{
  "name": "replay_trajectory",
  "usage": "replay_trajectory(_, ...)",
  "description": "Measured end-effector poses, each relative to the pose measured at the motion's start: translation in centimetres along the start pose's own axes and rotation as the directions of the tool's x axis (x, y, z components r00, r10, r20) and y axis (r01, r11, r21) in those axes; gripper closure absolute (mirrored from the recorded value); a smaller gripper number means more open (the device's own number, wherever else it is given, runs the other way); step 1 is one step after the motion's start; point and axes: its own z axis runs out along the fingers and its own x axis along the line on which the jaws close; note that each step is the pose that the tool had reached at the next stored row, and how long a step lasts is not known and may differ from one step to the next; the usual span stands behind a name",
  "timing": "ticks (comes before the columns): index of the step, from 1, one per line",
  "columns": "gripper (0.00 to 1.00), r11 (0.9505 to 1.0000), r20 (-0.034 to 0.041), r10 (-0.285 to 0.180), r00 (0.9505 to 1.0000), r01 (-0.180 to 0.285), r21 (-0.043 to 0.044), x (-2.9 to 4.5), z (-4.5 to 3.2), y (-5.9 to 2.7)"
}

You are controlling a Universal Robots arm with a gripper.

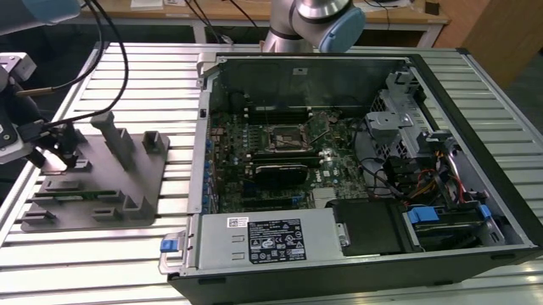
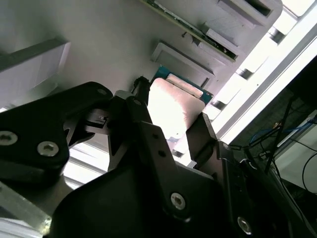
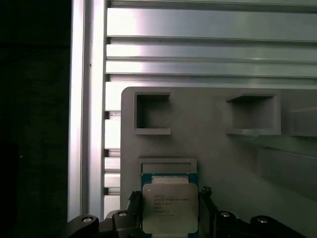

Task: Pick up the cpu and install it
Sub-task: 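Pick up the cpu and move it towards the insertion slot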

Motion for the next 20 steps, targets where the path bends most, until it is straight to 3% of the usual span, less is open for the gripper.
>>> replay_trajectory(20, 0.45, 1.0, 0.0001, 0.0, 1.0, 0.0, 0.0001, -0.12, -4.53, 0.14)
